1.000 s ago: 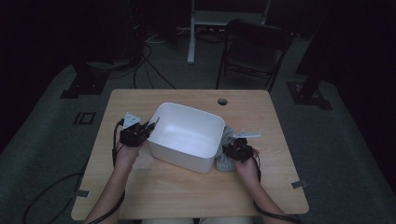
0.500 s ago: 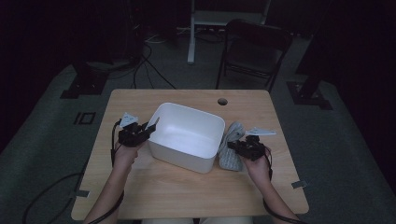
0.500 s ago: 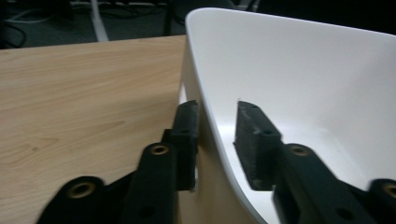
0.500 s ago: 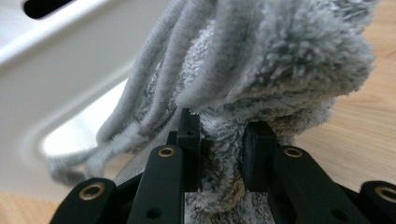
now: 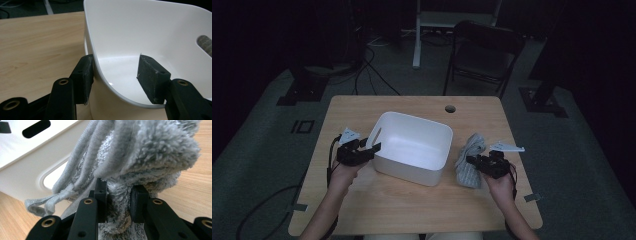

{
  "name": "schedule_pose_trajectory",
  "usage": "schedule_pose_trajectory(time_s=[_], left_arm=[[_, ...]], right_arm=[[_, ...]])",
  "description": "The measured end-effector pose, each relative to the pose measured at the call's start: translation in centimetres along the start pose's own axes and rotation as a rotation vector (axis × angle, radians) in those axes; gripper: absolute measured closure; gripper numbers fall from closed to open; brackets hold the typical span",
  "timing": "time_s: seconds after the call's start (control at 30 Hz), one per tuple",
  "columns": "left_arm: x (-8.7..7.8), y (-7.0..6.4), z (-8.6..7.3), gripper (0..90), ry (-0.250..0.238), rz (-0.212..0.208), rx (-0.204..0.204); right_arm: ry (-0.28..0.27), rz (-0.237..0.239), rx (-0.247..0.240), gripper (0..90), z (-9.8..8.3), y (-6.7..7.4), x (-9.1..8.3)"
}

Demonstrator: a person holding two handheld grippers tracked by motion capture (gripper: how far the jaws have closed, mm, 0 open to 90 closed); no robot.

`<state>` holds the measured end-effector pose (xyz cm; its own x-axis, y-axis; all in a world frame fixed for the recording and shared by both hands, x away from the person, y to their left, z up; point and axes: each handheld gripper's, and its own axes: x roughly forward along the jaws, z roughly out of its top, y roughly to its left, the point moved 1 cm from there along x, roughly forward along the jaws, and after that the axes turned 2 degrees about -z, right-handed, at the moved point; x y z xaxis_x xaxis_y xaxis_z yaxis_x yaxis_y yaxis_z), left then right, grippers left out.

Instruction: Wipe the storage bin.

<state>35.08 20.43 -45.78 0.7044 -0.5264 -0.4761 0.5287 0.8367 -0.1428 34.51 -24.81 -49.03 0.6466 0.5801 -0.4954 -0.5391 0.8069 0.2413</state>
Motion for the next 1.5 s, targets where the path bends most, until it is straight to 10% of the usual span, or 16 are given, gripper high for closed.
schedule_pose_trajectory(time_s=[0.57,0.77,0.9,1.27,1.5], left_arm=[[-3.4,-3.7,-2.2,39.4,0.030,-0.062,0.017],[-4.8,-3.3,-0.7,36.4,-0.007,-0.097,0.036],[-4.9,-2.4,1.0,35.0,-0.022,-0.096,0.118],[0.6,3.9,4.9,37.5,-0.088,-0.162,0.222],[4.0,4.5,5.7,39.9,-0.022,-0.202,0.271]], right_arm=[[0.017,0.003,0.021,72.1,-1.1,-0.5,-0.7],[0.005,0.016,0.020,72.1,-0.9,-0.3,-1.0],[-0.003,0.018,0.017,72.1,-0.8,-0.2,-1.3],[-0.008,0.024,0.019,72.1,-1.2,-0.1,-1.8],[-0.002,0.019,0.022,72.1,-1.6,-0.4,-1.4]])
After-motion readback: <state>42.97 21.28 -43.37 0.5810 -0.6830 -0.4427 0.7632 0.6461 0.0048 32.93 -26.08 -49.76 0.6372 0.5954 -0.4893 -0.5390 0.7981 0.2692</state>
